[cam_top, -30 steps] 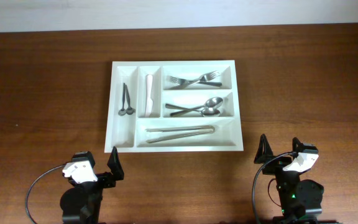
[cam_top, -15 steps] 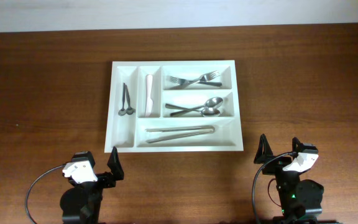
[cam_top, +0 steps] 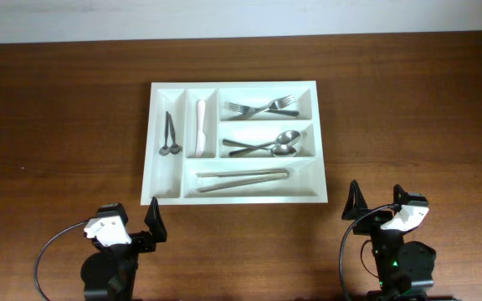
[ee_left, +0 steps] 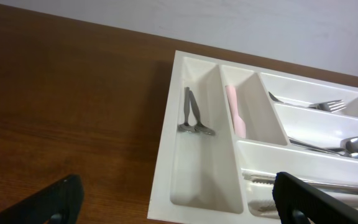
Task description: Pack container
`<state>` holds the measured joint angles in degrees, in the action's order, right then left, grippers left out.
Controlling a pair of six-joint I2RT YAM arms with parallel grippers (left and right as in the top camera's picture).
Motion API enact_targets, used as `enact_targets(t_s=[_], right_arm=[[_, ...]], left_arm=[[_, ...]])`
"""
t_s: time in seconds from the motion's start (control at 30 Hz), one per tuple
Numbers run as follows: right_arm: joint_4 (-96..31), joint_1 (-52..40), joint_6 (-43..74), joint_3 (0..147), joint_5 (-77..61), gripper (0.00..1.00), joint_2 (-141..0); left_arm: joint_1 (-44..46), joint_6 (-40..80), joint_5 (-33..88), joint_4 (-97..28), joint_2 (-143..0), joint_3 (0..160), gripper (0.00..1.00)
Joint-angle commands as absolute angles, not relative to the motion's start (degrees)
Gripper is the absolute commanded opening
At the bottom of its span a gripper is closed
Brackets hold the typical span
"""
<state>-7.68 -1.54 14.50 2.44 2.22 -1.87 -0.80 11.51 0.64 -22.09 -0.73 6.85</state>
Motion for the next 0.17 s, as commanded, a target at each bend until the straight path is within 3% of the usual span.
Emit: enact_targets(t_s=[0.0,0.13], right_arm=[[-7.68,-1.87,13.93,1.78,1.69,0.99,-1.21],[-7.68,-1.87,13.93,1.78,1.69,0.99,-1.21]], left_arm=[[-1.02,10.57,0.71,-22.11,-0.3,6.63,0.99],[-1.02,10.57,0.71,-22.11,-0.3,6.63,0.99]])
